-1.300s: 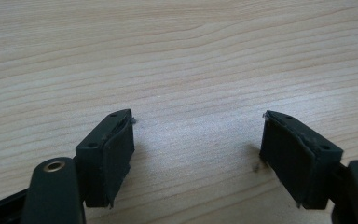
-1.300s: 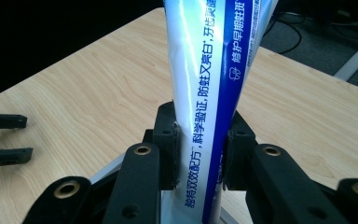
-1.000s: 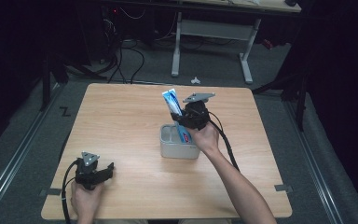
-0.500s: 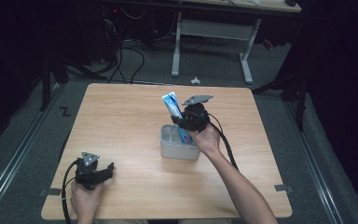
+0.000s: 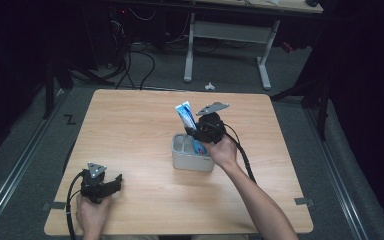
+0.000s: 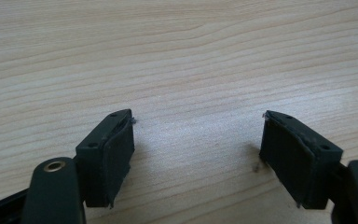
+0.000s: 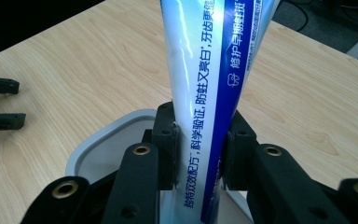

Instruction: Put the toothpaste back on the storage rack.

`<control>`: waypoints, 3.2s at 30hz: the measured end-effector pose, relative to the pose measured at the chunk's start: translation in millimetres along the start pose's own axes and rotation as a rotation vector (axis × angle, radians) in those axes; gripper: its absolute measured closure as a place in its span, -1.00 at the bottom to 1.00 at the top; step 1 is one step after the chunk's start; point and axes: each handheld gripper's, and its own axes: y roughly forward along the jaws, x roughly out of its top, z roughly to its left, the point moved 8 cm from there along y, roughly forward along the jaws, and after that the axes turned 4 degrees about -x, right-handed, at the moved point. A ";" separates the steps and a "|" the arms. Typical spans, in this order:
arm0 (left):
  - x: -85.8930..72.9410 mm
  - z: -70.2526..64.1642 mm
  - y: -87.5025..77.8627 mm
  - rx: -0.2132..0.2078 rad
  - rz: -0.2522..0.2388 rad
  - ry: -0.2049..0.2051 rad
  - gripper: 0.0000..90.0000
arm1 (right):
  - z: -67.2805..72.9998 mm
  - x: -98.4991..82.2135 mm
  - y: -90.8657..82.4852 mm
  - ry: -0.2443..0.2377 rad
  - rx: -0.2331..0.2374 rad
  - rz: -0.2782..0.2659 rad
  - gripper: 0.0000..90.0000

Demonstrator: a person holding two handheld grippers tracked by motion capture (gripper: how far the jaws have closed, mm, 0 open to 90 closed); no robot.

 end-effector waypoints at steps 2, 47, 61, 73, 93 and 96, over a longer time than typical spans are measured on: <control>0.0 -0.1 0.0 0.000 0.000 -0.001 -0.41 | 0.4 0.0 -0.7 -0.004 0.001 0.002 0.59; 0.1 -0.1 0.1 0.002 -0.002 -0.002 -0.41 | 4.3 -24.3 4.2 -0.046 0.025 0.064 0.56; 0.1 -0.1 0.1 0.002 -0.001 -0.003 -0.41 | 6.6 -29.0 2.3 -0.055 0.035 0.058 0.50; 0.1 -0.1 0.1 0.002 -0.001 -0.003 -0.41 | 7.4 -30.7 -2.9 -0.062 0.017 0.026 0.17; 0.1 -0.1 0.0 0.002 -0.001 -0.003 -0.41 | -1.9 -22.5 -40.6 0.000 0.029 -0.085 0.14; 0.1 -0.1 0.1 0.002 -0.002 -0.003 -0.41 | -3.0 -21.3 -45.4 0.005 0.032 -0.099 0.14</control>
